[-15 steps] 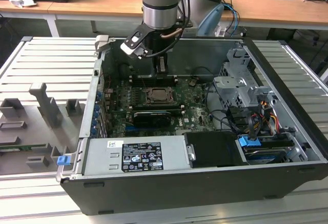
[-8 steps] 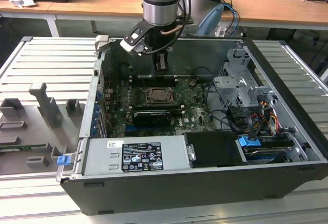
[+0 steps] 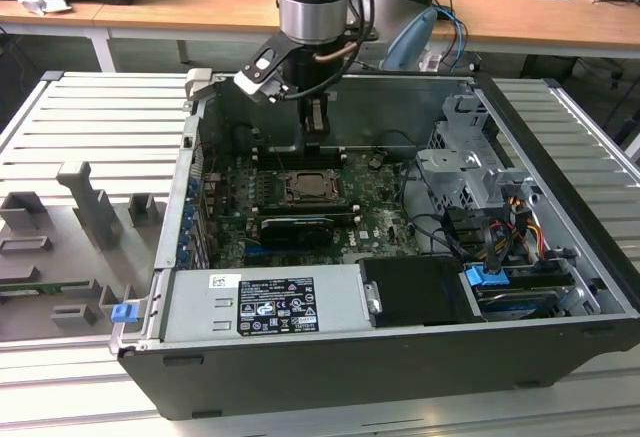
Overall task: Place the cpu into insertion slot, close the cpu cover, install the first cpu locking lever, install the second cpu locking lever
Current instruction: 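Install the first cpu locking lever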
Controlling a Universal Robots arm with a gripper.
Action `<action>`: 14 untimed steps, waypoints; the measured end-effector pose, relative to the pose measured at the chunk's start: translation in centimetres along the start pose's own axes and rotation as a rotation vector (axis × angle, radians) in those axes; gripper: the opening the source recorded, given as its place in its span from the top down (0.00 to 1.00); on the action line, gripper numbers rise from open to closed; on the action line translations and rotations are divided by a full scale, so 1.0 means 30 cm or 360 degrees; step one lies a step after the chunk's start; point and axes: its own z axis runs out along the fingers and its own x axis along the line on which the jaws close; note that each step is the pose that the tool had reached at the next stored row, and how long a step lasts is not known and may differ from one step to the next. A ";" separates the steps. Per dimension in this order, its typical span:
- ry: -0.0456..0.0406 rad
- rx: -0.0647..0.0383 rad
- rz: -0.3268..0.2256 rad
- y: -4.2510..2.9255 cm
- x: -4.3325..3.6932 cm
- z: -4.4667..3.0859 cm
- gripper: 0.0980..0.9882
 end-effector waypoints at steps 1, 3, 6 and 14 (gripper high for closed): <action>0.0000 0.0000 0.0000 0.000 0.000 -0.004 0.99; 0.0000 0.0000 0.0000 0.000 0.000 -0.010 0.99; 0.0000 0.0000 0.0000 0.001 0.000 -0.016 0.99; -0.0002 0.0000 0.0000 0.002 0.001 -0.039 0.99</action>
